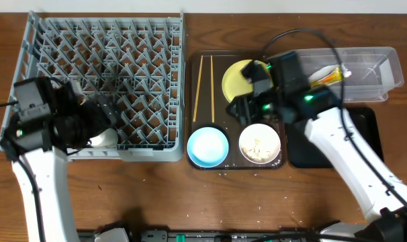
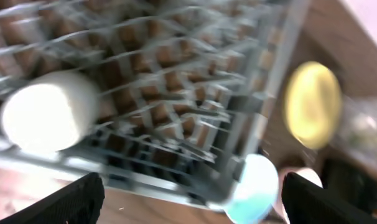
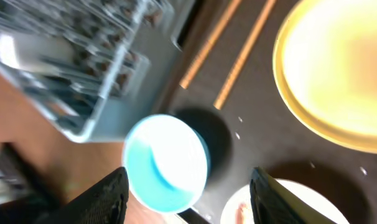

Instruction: Sort waste into correct bins and load items into the dishwasher

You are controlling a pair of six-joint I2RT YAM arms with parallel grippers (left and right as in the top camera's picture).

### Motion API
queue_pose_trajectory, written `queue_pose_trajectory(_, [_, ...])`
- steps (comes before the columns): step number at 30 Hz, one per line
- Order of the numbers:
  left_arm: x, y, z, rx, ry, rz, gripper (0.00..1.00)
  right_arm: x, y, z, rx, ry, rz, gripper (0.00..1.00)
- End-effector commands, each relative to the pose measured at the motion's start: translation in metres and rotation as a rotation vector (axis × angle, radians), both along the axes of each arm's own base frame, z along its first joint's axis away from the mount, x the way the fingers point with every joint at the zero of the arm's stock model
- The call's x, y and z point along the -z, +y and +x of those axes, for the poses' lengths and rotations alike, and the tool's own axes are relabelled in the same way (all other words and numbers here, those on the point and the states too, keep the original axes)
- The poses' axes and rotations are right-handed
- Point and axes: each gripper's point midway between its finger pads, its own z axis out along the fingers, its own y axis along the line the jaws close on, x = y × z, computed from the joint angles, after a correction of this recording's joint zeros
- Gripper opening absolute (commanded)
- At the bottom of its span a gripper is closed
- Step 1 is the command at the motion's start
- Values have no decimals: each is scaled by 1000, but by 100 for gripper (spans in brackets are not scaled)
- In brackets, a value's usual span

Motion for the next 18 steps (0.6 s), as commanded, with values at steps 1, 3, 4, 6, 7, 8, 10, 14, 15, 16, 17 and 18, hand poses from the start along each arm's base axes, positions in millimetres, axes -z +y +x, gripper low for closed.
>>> queue_pose_trajectory(1, [-36,-40,-4,237,-173,-24,91,8,-13,8,46,-106,-206,59])
queue_pose_trajectory(3, [-43,-53,-10,299,-209,-5,91,10,-6,2,32,-113,-223,58])
queue_pose_trajectory(4, [-45,-58,-12,326,-221,4,91,11,-4,0,30,-109,-224,57])
queue_pose_trajectory(6, [-49,-71,-17,390,-243,17,90,15,1,-5,34,-93,-220,56])
queue_pose_trajectory(7, [-50,-78,-19,420,-252,22,89,17,2,-7,44,-82,-216,54])
queue_pose_trajectory(8, [-51,-82,-21,440,-255,29,88,19,4,-7,52,-75,-211,53])
queue_pose_trajectory(10, [-50,-89,-22,465,-256,34,88,22,6,-4,75,-68,-199,51])
queue_pose_trajectory(14, [-51,-98,-24,506,-264,35,88,33,11,2,117,-37,-187,46])
queue_pose_trajectory(15, [-51,-99,-25,518,-267,38,88,37,10,1,123,-21,-192,46])
queue_pose_trajectory(16, [-51,-101,-25,522,-267,38,88,42,11,-1,118,0,-198,46])
queue_pose_trajectory(17, [-50,-102,-26,527,-265,36,88,48,12,-4,111,22,-203,46])
queue_pose_trajectory(18, [-50,-103,-26,530,-264,35,88,54,10,-7,107,44,-218,46])
